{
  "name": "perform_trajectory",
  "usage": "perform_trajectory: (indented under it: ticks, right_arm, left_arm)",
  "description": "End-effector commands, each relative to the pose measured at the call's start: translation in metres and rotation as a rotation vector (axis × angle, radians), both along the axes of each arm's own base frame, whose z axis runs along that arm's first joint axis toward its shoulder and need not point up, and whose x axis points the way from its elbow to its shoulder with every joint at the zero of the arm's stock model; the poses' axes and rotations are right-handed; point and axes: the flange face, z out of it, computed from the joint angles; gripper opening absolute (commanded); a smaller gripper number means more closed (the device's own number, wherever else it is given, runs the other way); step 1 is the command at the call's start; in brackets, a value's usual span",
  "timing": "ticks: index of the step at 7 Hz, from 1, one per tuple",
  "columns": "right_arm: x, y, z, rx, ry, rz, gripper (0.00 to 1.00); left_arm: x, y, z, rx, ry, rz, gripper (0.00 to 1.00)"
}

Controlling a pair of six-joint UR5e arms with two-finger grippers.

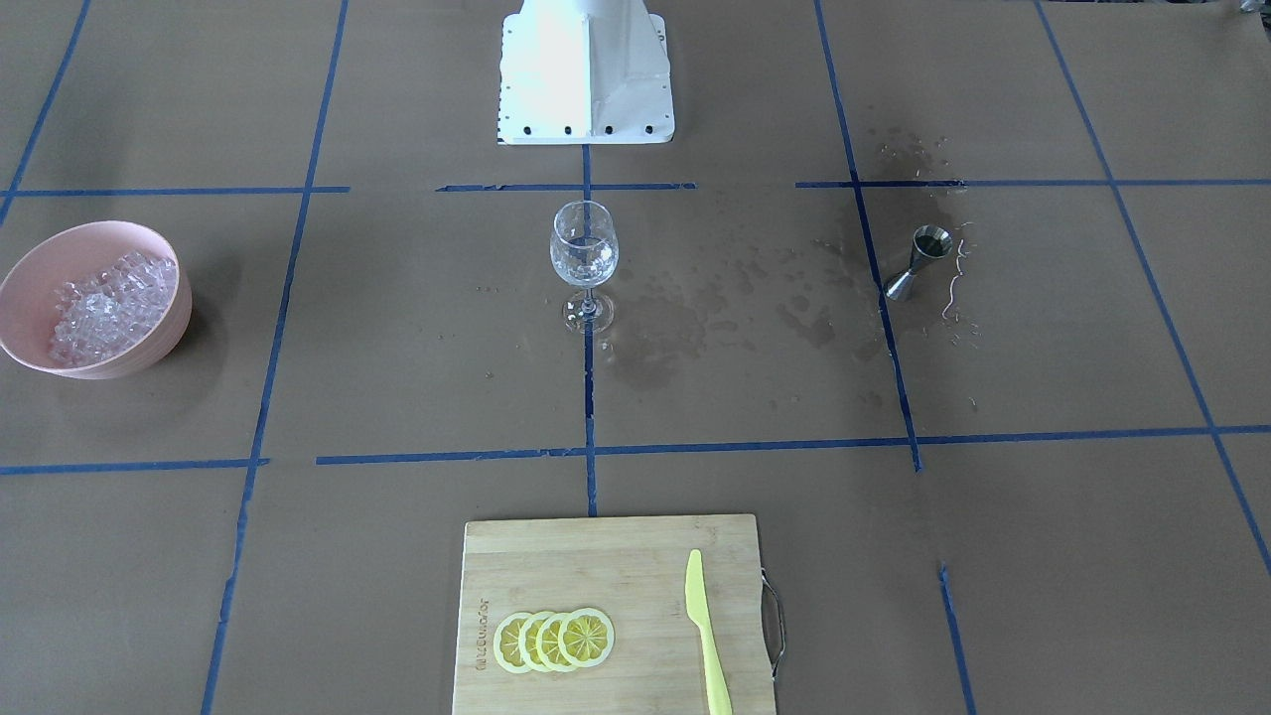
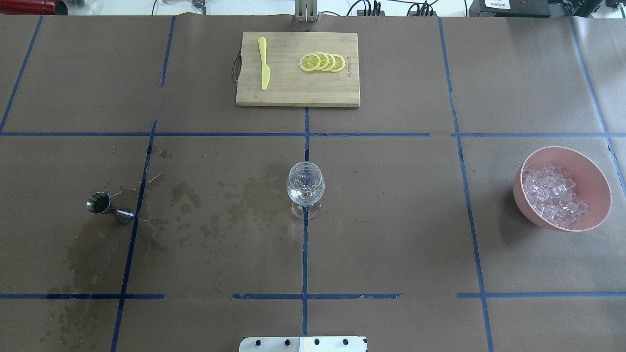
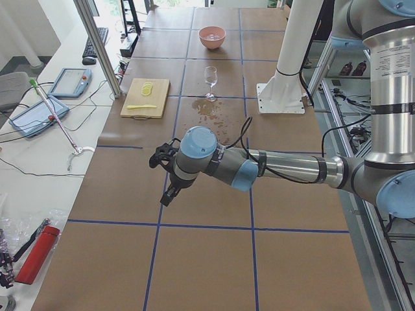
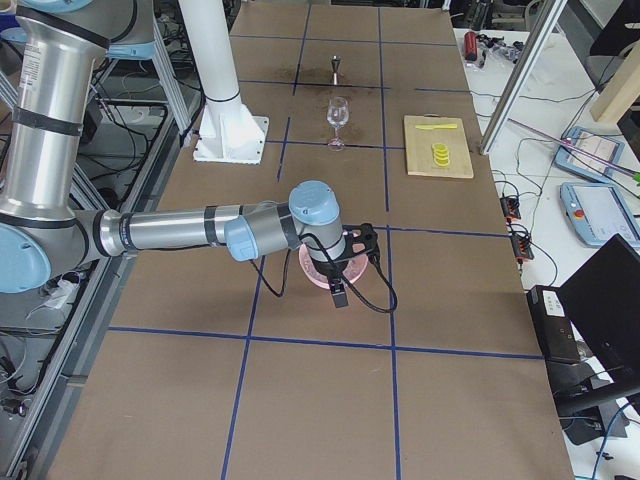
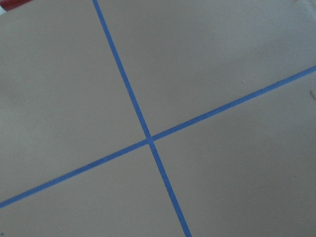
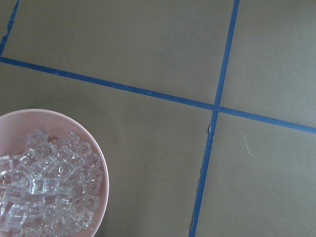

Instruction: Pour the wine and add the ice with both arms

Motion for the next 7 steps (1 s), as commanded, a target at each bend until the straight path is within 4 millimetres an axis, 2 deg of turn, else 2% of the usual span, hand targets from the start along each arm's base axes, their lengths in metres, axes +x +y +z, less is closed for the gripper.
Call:
perform_trajectory:
  ticks: [1, 2, 4, 6, 7]
  right_arm:
    - [0.0, -0.003, -0.006, 0.044, -0.008, 0.022, 1.0]
    - [0.0, 0.001, 0.001, 0.046, -0.019, 0.03, 1.0]
    - [-0.001, -0.004, -0.009, 0.062, -0.023, 0.042, 1.0]
    - [-0.001, -0.004, -0.009, 0.058, -0.025, 0.044, 1.0]
    - [-0.001, -0.004, -0.009, 0.058, -0.025, 0.044, 1.0]
  left_arm:
    - [0.0, -0.005, -0.018, 0.181, 0.053, -0.064, 1.0]
    - [0.003, 0.001, -0.02, 0.219, 0.092, -0.05, 1.0]
    - [0.01, 0.009, -0.044, 0.347, 0.145, -0.058, 1.0]
    - [0.068, 0.003, -0.076, 0.303, 0.234, -0.101, 1.0]
    - [0.111, 0.002, -0.089, 0.301, 0.285, -0.179, 1.0]
